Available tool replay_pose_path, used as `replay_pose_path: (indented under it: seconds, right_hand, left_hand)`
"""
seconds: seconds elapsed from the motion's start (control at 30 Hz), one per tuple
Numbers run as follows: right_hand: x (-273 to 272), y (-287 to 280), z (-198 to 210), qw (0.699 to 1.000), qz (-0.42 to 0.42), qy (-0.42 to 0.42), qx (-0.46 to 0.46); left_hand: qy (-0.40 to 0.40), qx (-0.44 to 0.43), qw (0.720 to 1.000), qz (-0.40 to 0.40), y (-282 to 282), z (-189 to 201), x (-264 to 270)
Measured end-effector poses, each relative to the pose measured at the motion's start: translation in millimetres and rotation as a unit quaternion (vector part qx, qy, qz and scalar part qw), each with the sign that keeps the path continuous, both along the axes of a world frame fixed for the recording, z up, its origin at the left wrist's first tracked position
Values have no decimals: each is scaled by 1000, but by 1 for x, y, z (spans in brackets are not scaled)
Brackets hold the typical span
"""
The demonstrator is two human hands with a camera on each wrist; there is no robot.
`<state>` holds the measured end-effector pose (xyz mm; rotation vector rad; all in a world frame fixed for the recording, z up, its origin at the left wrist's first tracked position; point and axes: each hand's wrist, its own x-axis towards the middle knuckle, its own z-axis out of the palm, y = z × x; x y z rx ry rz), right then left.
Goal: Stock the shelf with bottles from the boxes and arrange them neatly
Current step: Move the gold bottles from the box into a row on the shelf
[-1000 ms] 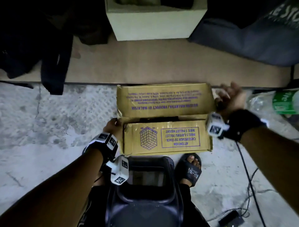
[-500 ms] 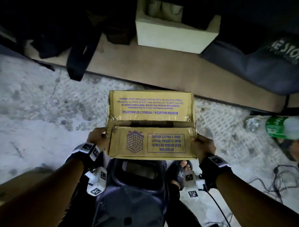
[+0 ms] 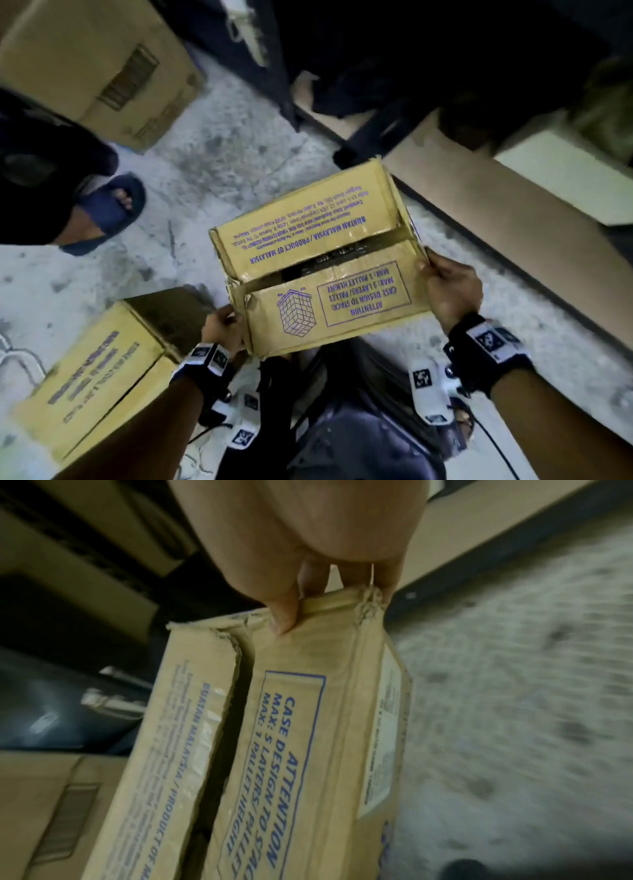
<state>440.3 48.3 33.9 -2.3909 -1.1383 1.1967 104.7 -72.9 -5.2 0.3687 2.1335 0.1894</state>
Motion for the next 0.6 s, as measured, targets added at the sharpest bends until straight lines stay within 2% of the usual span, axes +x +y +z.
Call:
replay_pose_path:
  seconds: [0.1,0.17,0.27,0.43,0.53,0.6]
  right_hand:
    - [-70,54,-5,992,121,-8,29]
    - [-113,83,-18,979,202,-13,33]
    - [-171,124,-33,968,251,-15,25]
    - [-227,172,-45,959,277,-55,11]
    - [-244,175,-43,938,334,-86,-28]
    - [-246,160,-40,925,364,-91,-49]
  left_hand:
    - [-11,14,993,120,-5,9,-42]
    - [-23,23,985,167,-6,7,-70]
    - [-66,34,968,242,-2,-5,-101]
    - [-139,54,946,289,11,-29,-127]
    - [-221,90,904,354,22,-21,-131]
    - [-186,97,927,311,26,-8,-127]
